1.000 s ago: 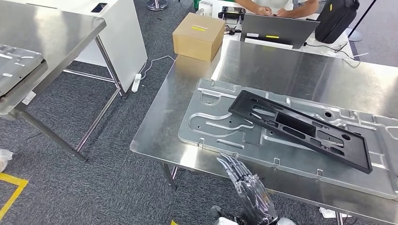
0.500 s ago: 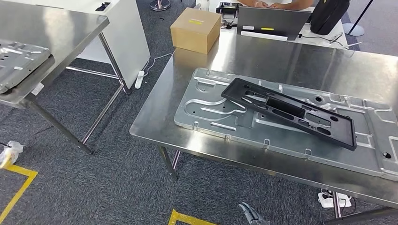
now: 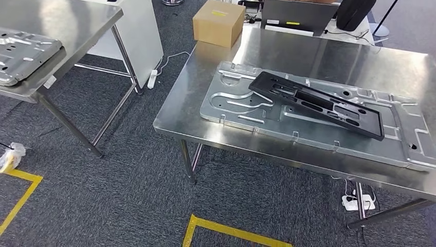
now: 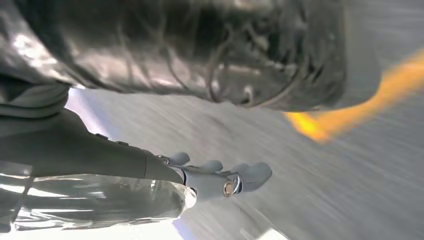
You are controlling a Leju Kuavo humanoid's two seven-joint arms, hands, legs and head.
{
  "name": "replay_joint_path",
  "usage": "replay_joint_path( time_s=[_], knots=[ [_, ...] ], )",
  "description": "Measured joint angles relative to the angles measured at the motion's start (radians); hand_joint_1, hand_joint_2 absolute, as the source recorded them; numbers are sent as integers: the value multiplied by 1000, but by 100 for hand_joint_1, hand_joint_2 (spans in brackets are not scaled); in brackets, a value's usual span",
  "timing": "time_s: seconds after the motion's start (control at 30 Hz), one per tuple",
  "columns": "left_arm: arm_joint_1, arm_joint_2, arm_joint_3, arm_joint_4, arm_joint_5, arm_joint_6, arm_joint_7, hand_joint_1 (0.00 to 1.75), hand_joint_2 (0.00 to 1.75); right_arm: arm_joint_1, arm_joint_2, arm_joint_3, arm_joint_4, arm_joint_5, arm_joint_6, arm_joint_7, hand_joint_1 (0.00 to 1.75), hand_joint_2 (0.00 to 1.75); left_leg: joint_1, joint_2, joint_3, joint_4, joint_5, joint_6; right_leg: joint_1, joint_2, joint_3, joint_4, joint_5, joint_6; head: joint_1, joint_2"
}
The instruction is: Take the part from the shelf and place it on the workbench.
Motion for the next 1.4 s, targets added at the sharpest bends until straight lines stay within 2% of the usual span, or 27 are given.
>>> replay_joint_path(
  time_s=[0.07, 0.13, 0.2, 0.23, 0.3, 0.37, 0.4, 0.43, 0.47, 0.53, 0.6, 0.67, 0.73, 0.77, 0.8, 0.87, 0.9, 0.93, 0.97, 1.03, 1.1, 1.17, 1.23, 1.27, 1.3, 1.37, 1.4],
  knots=[
    [0, 3, -24, 10, 0, 12, -6, 0, 0, -83, -12, -137, 172, 14, -2, 79, 0, 175, -2, 1, -26, 19, 9, -9, 2, 1, 89, -134, 12, -2, 0, 0],
    [1, 6, -56, 16, 0, 27, -14, 0, 0, -160, -27, -275, 343, -9, -40, 176, 0, 175, -6, 1, -40, 31, 19, -18, 6, 3, 121, -200, -8, -9, 0, 0],
    [4, 7, -88, 17, 0, 37, -18, 0, 0, -222, -36, -403, 483, -54, -96, 248, 0, 175, -4, -1, -46, 36, 27, -30, 5, 1, 109, -203, 0, -23, 0, 0],
    [6, 8, -100, 17, 0, 39, -18, 0, 0, -247, -39, -460, 539, -80, -117, 261, 0, 175, -3, -3, -52, 45, 14, -37, 4, 0, 101, -202, 8, -33, 0, 0],
    [8, 9, -119, 17, 0, 35, -14, 0, 0, -292, -38, -553, 623, -129, -137, 239, 0, 175, 2, -7, -79, 117, -60, -50, 3, -3, 81, -203, 26, -49, 0, 0],
    [10, 11, -135, 17, 0, 30, -9, 0, 0, -328, -31, -626, 681, -167, -144, 197, 0, 175, 3, -8, -114, 244, -151, -58, 7, -3, 55, -201, 46, -56, -1, 0],
    [10, 12, -142, 17, 0, 29, -7, 0, 0, -341, -27, -655, 703, -177, -146, 182, 0, 175, 3, -8, -120, 294, -171, -59, 9, -4, 41, -198, 55, -56, -1, 0],
    [10, 13, -148, 17, 0, 28, -6, 0, 0, -352, -23, -679, 721, -183, -148, 174, 0, 175, 3, -8, -112, 314, -169, -58, 12, -5, 28, -195, 64, -56, -1, 0],
    [11, 14, -154, 17, 0, 27, -5, 0, 0, -362, -19, -700, 735, -186, -149, 170, 0, 175, 1, -8, -85, 297, -148, -53, 15, -6, 15, -192, 72, -56, -1, 0],
    [11, 17, -162, 17, 0, 27, -4, 0, 0, -378, -12, -729, 756, -190, -149, 166, 0, 175, -4, -9, 16, 166, -103, -32, 20, -7, -5, -187, 87, -56, -1, 0],
    [11, 22, -167, 17, 0, 27, -4, 0, 0, -386, -7, -747, 769, -191, -150, 162, 0, 175, -11, -9, 103, 29, -93, -13, 20, -9, -14, -188, 105, -51, 0, 0],
    [12, 25, -173, 16, 0, 27, -2, 0, 0, -390, -3, -761, 775, -190, -151, 154, 0, 175, -18, -9, 122, -16, -89, -5, 15, -11, -15, -196, 124, -39, -2, 0],
    [12, 25, -179, 17, 0, 24, 3, 0, 0, -391, -1, -769, 771, -173, -147, 146, 0, 175, -16, -6, 113, -32, -62, 5, 15, -10, -17, -199, 125, -27, -3, 0],
    [12, 25, -182, 17, 0, 22, 6, 0, 0, -390, 0, -770, 767, -160, -141, 144, 0, 175, -12, -4, 106, -40, -47, 12, 16, -7, -23, -184, 101, -23, -2, 0],
    [12, 25, -184, 17, 0, 20, 9, 0, 0, -390, 0, -770, 762, -148, -136, 145, 0, 175, -8, -1, 94, -47, -31, 16, 16, -4, -32, -152, 56, -18, -2, 0],
    [14, 25, -188, 16, 0, 15, 11, 0, 0, -390, 0, -771, 754, -135, -130, 159, 0, 175, -8, 1, 61, -43, -8, 20, 11, -1, -55, -39, -48, -9, -1, 0],
    [16, 25, -191, 16, 0, 12, 12, 0, 0, -391, -2, -773, 751, -132, -130, 172, 0, 175, -8, 1, 42, -38, 3, 18, 9, -1, -61, 18, -75, -4, -1, 0],
    [18, 25, -196, 16, 0, 8, 13, 0, 0, -392, -4, -776, 750, -130, -132, 186, 0, 175, -7, 2, 21, -30, 14, 15, 7, -1, -58, 57, -74, 1, -1, 0],
    [20, 25, -202, 15, 0, 5, 14, 0, 0, -393, -7, -780, 750, -127, -134, 199, 0, 175, -6, 3, -1, -20, 24, 12, 4, -1, -42, 66, -51, 5, -1, 0],
    [22, 25, -213, 15, 0, 2, 14, 0, 0, -396, -12, -787, 751, -119, -138, 213, 0, 175, -1, 3, -48, 7, 40, 3, -2, -1, 39, -12, 1, 12, -1, 0],
    [24, 24, -222, 12, 0, 2, 15, 0, 0, -400, -14, -789, 754, -109, -139, 209, 0, 175, 0, 2, -82, 36, 52, -10, -1, 1, 132, -144, -19, 10, -2, 0],
    [25, 23, -227, 8, 0, 2, 17, 0, 0, -403, -13, -789, 756, -95, -135, 195, 0, 175, -2, 2, -94, 50, 65, -23, 5, 3, 163, -205, -51, -5, -2, 0],
    [27, 23, -231, 6, 0, 2, 20, 0, 0, -403, -8, -789, 757, -80, -124, 183, 0, 175, 2, -1, -100, 55, 73, -35, 5, 1, 146, -204, -37, -25, -1, 0],
    [28, 23, -233, 4, 0, 1, 22, 0, 0, -404, -4, -788, 756, -73, -116, 179, 0, 175, 5, -4, -108, 69, 52, -40, 5, -2, 135, -202, -26, -35, -1, 0],
    [30, 24, -234, 3, 0, 1, 23, 0, 0, -405, 1, -788, 755, -68, -108, 177, 0, 175, 7, -6, -119, 98, 9, -46, 4, -5, 121, -203, -13, -43, -1, 0],
    [32, 24, -239, 2, 0, 1, 23, 0, 0, -407, 8, -787, 751, -62, -92, 181, 0, 175, 10, -8, -141, 209, -108, -55, 5, -8, 88, -202, 15, -50, -1, -1],
    [32, 24, -241, 2, 0, 1, 23, 0, 0, -406, 10, -787, 749, -61, -85, 187, 0, 175, 10, -8, -146, 270, -144, -58, 6, -9, 70, -200, 29, -51, -2, -1]
  ],
)
